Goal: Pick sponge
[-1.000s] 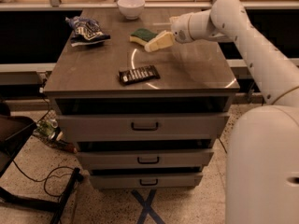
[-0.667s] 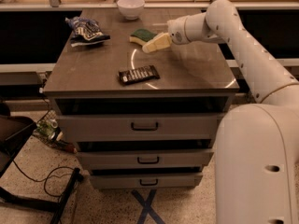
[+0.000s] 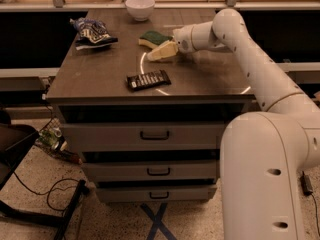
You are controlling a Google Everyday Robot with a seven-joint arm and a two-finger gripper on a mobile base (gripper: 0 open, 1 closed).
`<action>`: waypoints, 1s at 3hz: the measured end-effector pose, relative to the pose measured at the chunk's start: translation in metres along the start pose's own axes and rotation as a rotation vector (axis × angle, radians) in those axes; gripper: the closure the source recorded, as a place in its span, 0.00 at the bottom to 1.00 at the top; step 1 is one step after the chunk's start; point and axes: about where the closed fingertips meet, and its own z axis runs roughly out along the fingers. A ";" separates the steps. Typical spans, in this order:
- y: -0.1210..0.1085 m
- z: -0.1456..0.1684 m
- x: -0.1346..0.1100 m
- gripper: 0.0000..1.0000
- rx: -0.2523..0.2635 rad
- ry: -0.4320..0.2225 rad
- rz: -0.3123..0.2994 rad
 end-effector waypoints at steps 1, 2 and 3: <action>0.002 0.003 0.000 0.18 -0.005 0.001 0.000; 0.004 0.007 0.001 0.42 -0.010 0.002 0.001; 0.006 0.010 0.002 0.64 -0.015 0.003 0.002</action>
Offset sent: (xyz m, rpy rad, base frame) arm 0.0001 0.0030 -0.0015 -0.0004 0.0021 0.0037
